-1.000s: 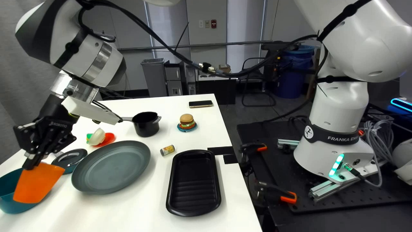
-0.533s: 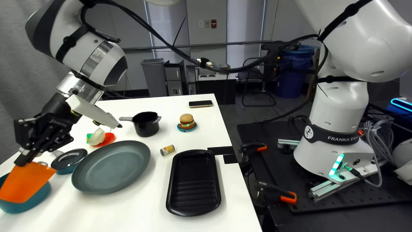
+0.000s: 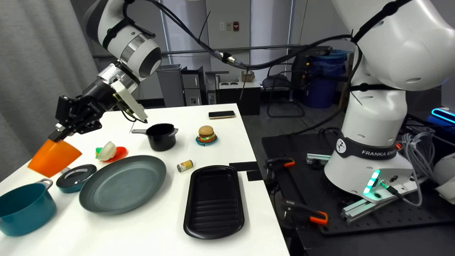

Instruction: Pour the contents of the orange cup onto the plate

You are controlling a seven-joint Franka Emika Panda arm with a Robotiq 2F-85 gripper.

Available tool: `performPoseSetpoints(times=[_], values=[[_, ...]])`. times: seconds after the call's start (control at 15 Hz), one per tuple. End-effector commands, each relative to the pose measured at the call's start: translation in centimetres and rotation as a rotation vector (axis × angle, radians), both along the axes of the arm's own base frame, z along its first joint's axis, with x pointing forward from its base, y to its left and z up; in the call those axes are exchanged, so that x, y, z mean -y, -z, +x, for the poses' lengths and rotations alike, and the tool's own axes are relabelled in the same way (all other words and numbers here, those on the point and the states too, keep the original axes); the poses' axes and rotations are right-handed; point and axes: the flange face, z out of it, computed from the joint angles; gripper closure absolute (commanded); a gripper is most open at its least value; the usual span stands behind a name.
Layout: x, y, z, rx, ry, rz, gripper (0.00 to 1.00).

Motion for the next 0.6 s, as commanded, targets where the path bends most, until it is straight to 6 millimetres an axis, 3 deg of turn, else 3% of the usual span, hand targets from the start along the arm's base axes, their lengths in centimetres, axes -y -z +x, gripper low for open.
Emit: performPoseSetpoints(times=[0.0,0.53], values=[[-0.5,-1.6,-0.3,0.072,-0.051,0.074,0.99],[-1.6,-2.7,0.0,0.177,-0.048,0.259,0.99]])
